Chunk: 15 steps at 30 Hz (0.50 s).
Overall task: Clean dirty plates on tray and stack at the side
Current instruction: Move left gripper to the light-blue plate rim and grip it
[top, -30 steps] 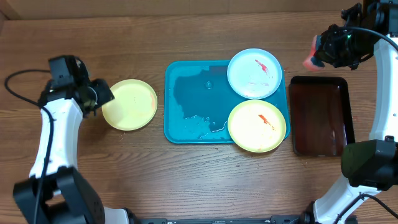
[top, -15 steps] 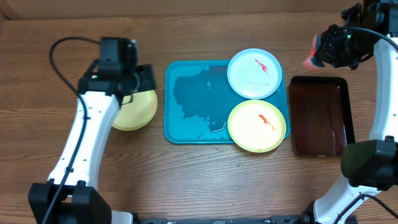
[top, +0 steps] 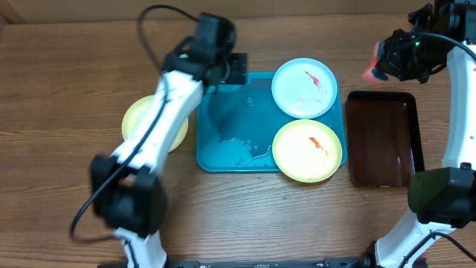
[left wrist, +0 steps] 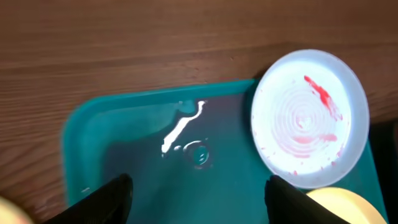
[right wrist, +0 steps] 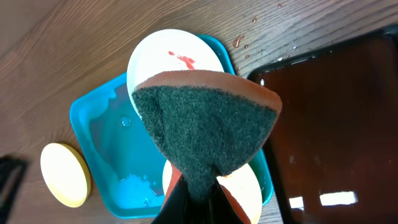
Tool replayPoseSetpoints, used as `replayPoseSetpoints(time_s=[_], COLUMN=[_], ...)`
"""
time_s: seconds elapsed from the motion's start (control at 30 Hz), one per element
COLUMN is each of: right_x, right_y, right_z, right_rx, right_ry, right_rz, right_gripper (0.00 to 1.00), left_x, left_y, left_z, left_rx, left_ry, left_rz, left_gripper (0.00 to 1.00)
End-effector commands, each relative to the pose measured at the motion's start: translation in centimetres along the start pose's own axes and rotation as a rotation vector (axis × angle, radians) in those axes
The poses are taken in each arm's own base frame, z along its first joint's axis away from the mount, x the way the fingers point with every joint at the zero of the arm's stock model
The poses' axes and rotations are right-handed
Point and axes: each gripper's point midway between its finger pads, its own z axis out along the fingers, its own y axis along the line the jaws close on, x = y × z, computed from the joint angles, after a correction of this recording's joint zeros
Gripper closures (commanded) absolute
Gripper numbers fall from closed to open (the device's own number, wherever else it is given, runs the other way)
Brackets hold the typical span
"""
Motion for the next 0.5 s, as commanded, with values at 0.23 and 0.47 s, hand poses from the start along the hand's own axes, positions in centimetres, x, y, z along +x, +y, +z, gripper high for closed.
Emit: replayPoseSetpoints(time_s=[0.23, 0.47], right_x=[0.0, 0.0], right_y=[0.4, 0.4], right_z=[-0.5, -0.5], right_rx=[-0.007, -0.006], right_ry=[-0.014, -0.013], right_rz=[-0.036, -0.036], right_gripper=[0.96, 0.96], left_x=[2.4, 6.1], left_y=[-5.7, -7.0], left_z=[10.3, 13.8], left_rx=[0.076, 0.052], left_ry=[0.047, 0.127], left_rz=[-0.109, -0.271], left_gripper=[0.43, 0.61])
